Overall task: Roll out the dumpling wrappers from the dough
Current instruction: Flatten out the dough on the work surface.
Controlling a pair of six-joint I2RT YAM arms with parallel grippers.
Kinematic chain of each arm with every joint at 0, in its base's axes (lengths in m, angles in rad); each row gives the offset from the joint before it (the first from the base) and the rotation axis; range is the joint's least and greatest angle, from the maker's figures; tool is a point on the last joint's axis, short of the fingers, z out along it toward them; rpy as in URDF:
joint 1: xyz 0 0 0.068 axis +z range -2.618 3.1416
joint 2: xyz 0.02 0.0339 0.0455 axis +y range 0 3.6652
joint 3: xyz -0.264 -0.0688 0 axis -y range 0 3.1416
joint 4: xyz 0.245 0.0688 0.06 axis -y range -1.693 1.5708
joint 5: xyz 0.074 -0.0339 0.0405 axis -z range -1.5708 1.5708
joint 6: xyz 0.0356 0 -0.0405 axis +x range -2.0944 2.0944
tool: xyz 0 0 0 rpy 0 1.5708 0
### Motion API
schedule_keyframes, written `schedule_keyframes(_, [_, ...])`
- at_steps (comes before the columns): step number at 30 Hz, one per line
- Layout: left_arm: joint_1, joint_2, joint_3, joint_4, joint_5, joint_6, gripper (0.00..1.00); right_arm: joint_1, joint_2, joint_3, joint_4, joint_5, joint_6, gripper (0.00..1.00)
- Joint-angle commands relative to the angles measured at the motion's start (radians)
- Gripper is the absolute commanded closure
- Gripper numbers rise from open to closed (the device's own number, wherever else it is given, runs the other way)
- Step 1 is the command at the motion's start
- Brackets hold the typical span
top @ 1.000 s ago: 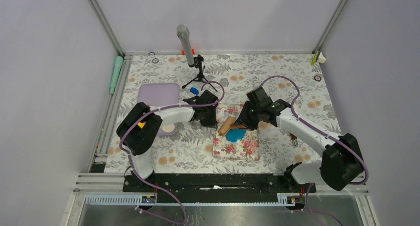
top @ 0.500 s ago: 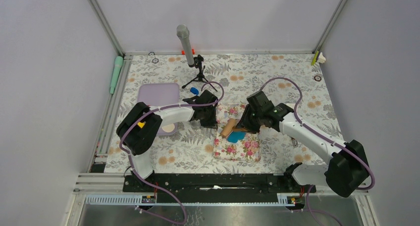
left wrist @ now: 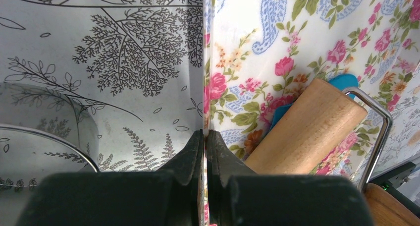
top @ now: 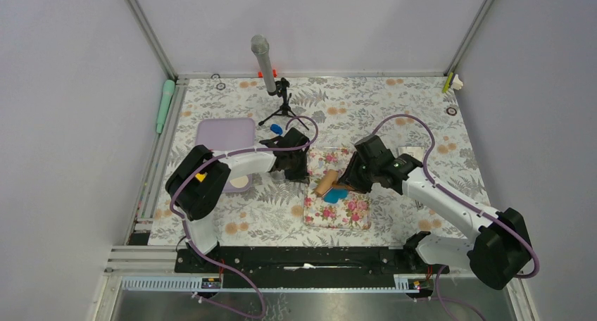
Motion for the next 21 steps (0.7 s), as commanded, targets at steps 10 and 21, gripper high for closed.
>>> schedule_keyframes(10, [0.043, -0.022, 0.009, 0.036, -0.049, 0.008, 1.00, 0.009, 0.036, -0.033, -0.492, 0.143, -0.089, 1.00])
schedule_keyframes(21, [0.048, -0.026, 0.001, 0.041, -0.044, 0.010, 1.00, 0.009, 0.050, -0.046, -0.488, 0.114, -0.105, 1.00])
